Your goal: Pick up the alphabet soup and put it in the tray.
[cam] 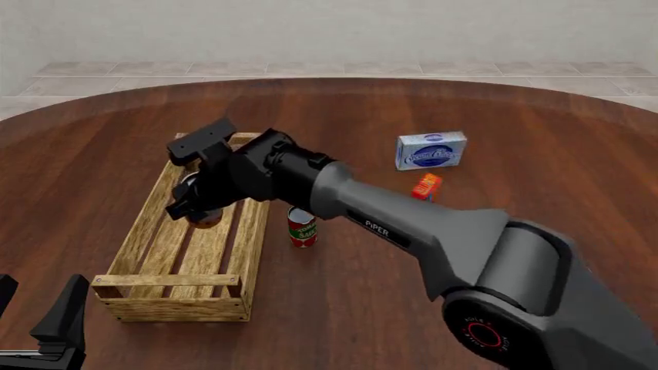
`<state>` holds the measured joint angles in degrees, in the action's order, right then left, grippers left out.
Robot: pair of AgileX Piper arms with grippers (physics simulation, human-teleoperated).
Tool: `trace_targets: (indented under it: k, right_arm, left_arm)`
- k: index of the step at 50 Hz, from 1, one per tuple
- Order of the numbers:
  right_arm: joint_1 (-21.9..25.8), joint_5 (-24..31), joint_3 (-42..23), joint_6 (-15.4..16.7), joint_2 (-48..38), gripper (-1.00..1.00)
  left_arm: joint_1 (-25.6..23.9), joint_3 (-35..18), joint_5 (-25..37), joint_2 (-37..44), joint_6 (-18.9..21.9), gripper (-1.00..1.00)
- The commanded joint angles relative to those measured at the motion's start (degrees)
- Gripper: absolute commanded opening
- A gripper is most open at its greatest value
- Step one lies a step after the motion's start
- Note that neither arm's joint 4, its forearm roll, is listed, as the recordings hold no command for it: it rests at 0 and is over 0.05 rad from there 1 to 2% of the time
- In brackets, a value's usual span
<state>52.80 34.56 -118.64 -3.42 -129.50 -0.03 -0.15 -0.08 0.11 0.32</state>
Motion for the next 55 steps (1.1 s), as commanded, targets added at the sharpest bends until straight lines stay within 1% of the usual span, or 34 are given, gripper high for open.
trace_targets:
  k: [1,42,55]
  right_arm:
    - [-0.4,0.6,-3.4,-1.3,-2.5,-1.0]
    - [-1.8,3.6,-12.4,-2.6,-12.4,-1.0]
    - [-1.8,3.6,-12.4,-2.6,-12.4,-1.0]
  left_arm:
    - [0.0,0.0,0.0,0.0,0.0,1.0]
    - [0.0,0.0,0.0,0.0,0.0,1.0]
    - [0.0,0.0,0.0,0.0,0.0,1.0]
